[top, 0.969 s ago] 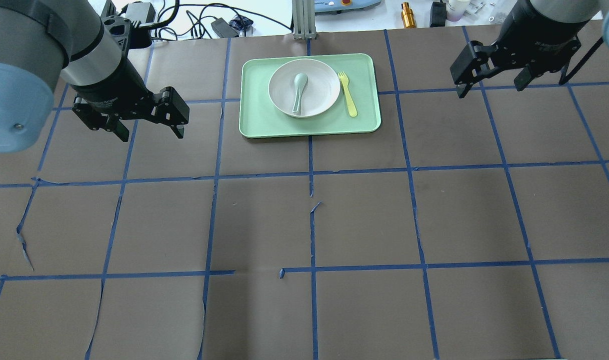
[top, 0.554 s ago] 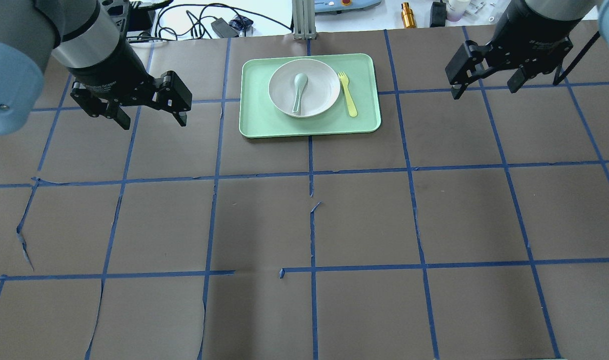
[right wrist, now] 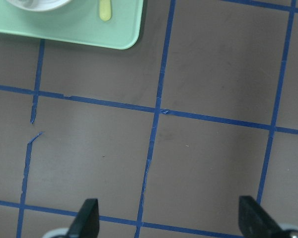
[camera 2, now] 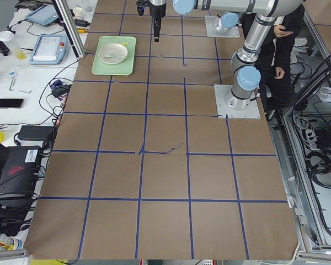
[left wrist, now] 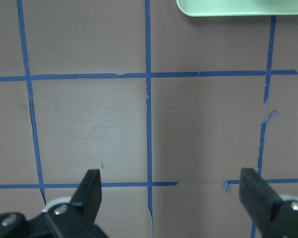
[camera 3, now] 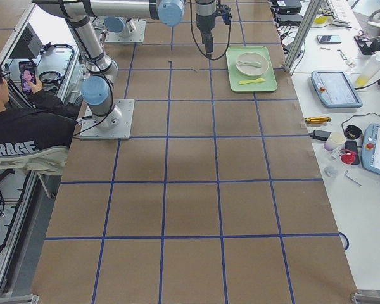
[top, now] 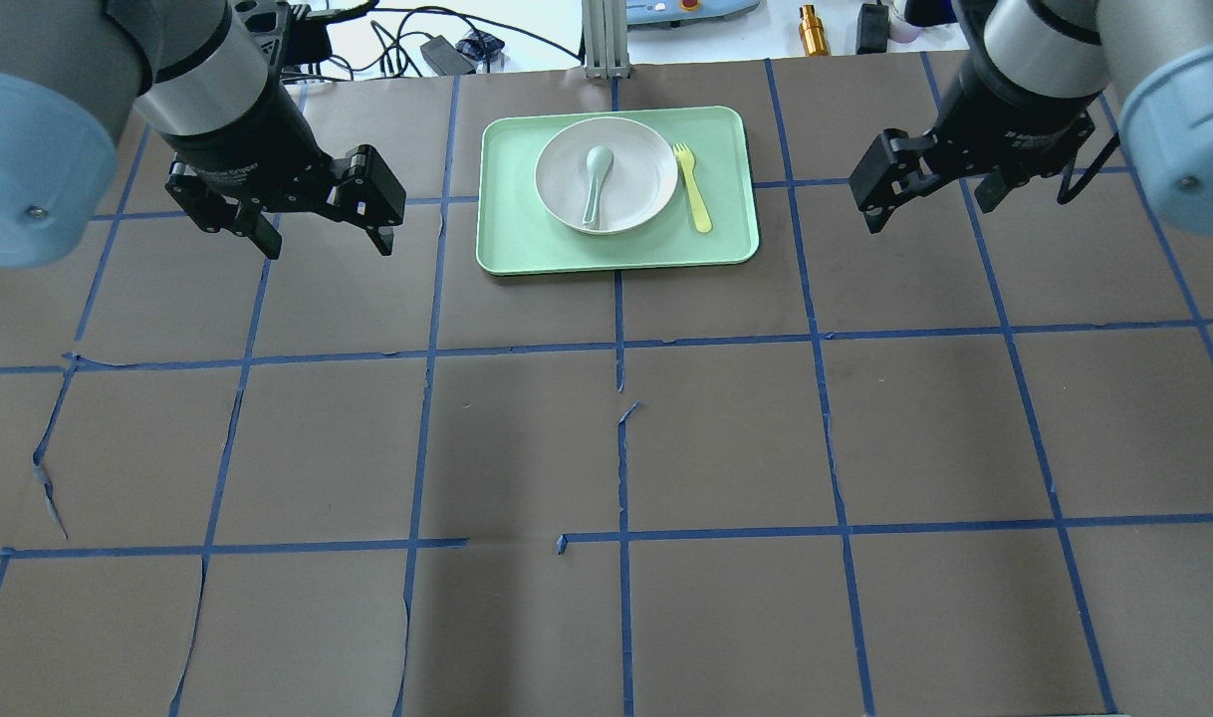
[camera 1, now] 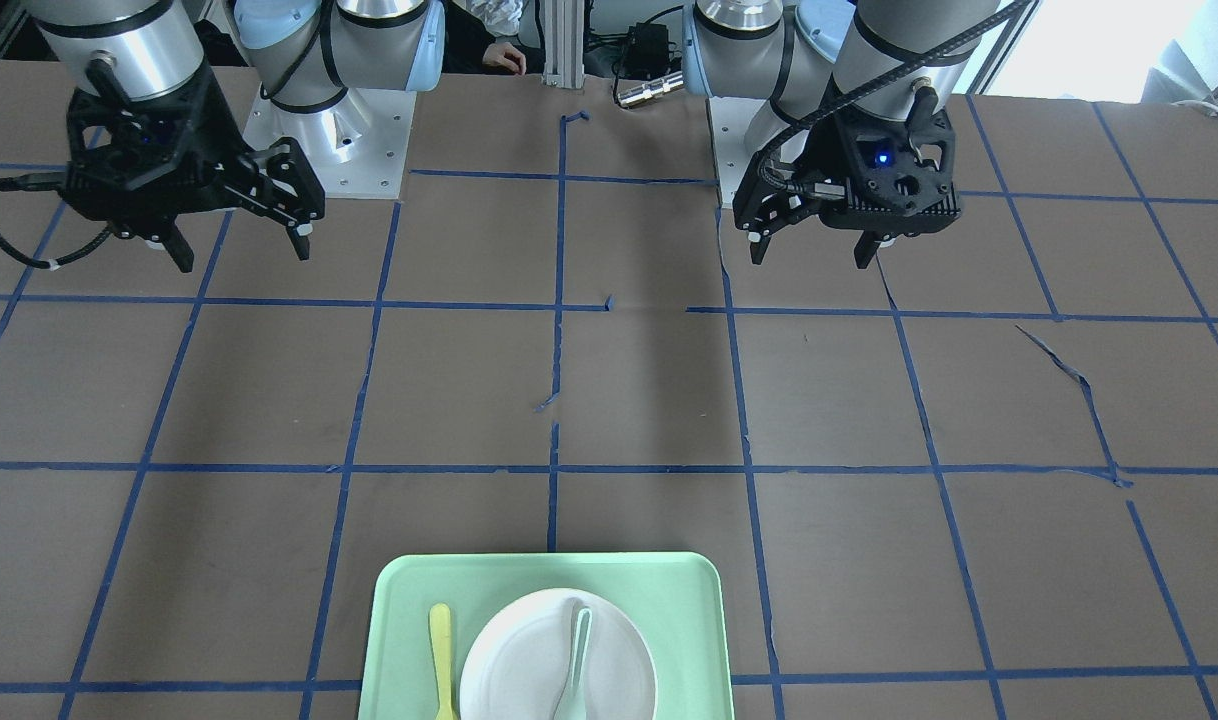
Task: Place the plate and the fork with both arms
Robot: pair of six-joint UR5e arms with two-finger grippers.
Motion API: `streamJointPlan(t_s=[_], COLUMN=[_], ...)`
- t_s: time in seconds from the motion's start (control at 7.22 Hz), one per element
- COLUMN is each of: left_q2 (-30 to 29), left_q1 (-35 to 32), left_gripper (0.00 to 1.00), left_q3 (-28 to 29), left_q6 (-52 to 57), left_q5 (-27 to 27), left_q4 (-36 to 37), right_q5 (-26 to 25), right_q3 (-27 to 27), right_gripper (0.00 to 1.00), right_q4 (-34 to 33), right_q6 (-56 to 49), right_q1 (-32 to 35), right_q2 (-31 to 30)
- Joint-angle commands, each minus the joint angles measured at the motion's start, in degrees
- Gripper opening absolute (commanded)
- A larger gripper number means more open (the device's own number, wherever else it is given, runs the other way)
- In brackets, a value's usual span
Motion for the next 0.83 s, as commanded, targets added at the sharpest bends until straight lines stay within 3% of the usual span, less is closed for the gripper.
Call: streamJointPlan(t_s=[0.0,0.69], left_q2=[-0.1,0.1], left_q1=[-0.2,-0.3], left_gripper=[1.00,1.00], left_q3=[-0.2,-0.4], left_q6=[0.0,0.1], left_q5=[0.3,0.5], left_q4=[0.1,0.2], right_q5=[-2.0,-2.4], right_q3=[0.2,0.0], right_gripper=[1.00,1.00], right_q4=[0.0,0.1], right_q6=[0.3,0.5], right_q1=[2.3,2.3], right_q2=[0.3,0.1])
